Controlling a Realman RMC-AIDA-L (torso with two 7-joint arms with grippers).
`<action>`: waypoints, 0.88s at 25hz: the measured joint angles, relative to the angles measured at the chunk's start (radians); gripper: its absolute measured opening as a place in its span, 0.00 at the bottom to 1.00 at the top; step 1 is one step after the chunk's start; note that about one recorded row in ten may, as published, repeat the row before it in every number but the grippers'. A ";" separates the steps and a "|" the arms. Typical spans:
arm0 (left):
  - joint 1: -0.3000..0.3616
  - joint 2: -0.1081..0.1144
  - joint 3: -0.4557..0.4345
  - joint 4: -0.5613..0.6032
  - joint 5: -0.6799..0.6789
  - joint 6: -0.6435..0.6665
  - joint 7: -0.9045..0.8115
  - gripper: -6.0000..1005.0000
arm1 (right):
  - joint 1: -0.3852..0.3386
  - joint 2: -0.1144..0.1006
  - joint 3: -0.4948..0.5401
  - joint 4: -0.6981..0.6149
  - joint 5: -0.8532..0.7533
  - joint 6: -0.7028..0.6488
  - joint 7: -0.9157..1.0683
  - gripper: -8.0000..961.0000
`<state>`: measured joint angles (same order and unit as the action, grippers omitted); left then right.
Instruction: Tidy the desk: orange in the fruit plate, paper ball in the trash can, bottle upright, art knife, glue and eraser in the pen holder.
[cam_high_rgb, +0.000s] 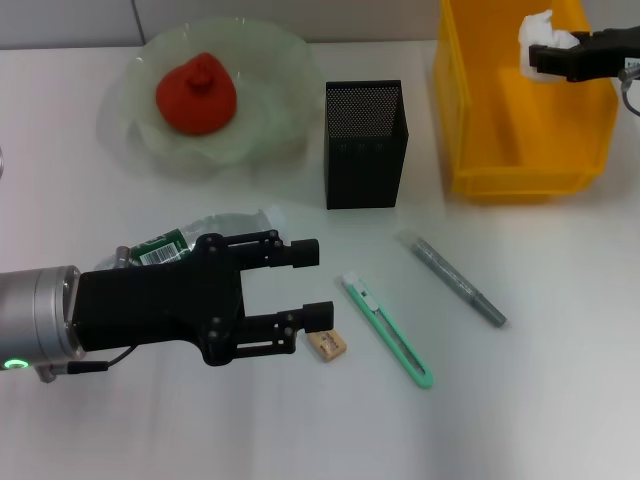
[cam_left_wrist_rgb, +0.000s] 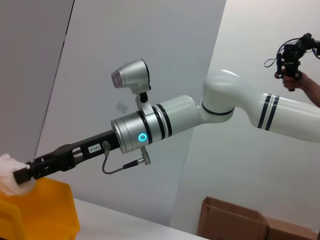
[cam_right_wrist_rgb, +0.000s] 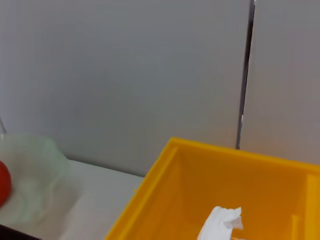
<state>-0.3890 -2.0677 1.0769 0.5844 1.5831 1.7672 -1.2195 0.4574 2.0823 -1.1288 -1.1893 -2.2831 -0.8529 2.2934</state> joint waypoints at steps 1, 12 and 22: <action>0.000 0.000 0.000 0.000 0.000 0.000 0.000 0.67 | -0.003 0.000 0.000 -0.002 0.002 -0.002 0.000 0.60; 0.005 0.000 0.000 0.000 -0.001 0.003 -0.003 0.67 | -0.007 0.002 -0.009 0.000 0.018 -0.007 0.003 0.65; 0.007 0.000 0.002 0.000 0.000 0.010 -0.009 0.67 | -0.012 0.002 -0.055 -0.036 0.021 -0.008 -0.014 0.73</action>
<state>-0.3816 -2.0677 1.0784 0.5844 1.5834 1.7768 -1.2282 0.4455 2.0846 -1.1839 -1.2255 -2.2625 -0.8607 2.2797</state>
